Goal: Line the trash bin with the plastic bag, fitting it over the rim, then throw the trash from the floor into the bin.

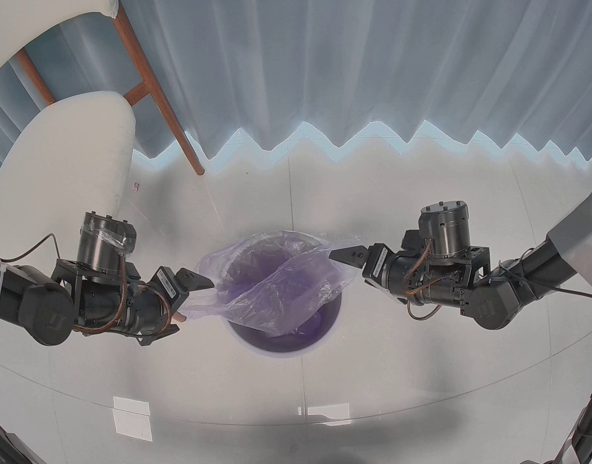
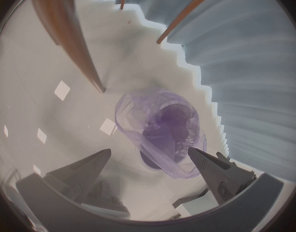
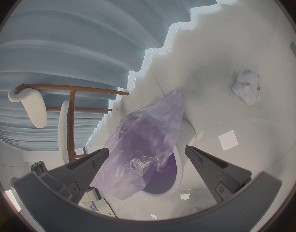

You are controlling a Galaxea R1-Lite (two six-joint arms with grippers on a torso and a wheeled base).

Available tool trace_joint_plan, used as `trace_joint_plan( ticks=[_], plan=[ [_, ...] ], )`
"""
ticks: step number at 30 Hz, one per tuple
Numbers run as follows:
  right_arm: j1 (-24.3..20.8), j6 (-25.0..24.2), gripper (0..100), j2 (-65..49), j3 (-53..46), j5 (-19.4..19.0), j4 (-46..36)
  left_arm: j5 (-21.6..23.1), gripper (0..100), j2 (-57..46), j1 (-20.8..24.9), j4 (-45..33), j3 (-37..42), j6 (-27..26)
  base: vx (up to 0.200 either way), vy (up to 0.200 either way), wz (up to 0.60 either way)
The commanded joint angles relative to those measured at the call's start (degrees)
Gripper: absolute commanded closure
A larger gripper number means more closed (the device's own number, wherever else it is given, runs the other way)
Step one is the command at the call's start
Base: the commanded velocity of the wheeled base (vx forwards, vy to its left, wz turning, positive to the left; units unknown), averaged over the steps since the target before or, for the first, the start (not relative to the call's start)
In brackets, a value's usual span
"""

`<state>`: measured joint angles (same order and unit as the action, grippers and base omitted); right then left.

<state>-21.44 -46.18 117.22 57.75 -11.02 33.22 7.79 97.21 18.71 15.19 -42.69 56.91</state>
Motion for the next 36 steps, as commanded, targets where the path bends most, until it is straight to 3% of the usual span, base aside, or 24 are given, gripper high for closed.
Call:
trace_joint_plan(
  ticks=[1,14,15,23,28,30,36],
  plan=[
    [-1.06,-0.23,0,4.86,4.22,0.3,-0.26,-0.58,0,3.95,2.64,-0.16,-1.87,6.2,0.0,0.0,0.0],
    [-1.14,-0.32,0,8.2,17.93,0.3,-12.21,-0.67,0,11.16,4.93,-0.16,-8.2,10.77,0.0,0.0,0.0],
    [-1.23,-0.32,0,8.11,18.28,0.3,-13.27,-0.76,100,11.78,5.11,-0.16,-8.55,10.77,0.0,0.0,0.0],
    [-2.46,-0.84,0,5.21,15.99,0.47,-18.1,-1.37,100,12.74,7.3,-0.25,-10.22,10.68,0.0,0.0,0.0],
    [-4.13,-0.84,0,1.6,12.74,1.35,-18.81,-4.1,100,11.86,11.52,-0.6,-8.37,9.8,0.0,0.0,0.0],
    [-4.66,-0.76,0,-0.86,11.25,2.06,-20.3,-5.5,100,10.63,14.07,-0.51,-5.21,7.25,0.0,0.0,0.0],
    [-5.63,-0.67,0,-3.67,10.28,2.06,-24.25,-7.88,100,10.55,15.3,-0.07,0.24,-2.33,0.0,0.0,0.0]
  ],
)
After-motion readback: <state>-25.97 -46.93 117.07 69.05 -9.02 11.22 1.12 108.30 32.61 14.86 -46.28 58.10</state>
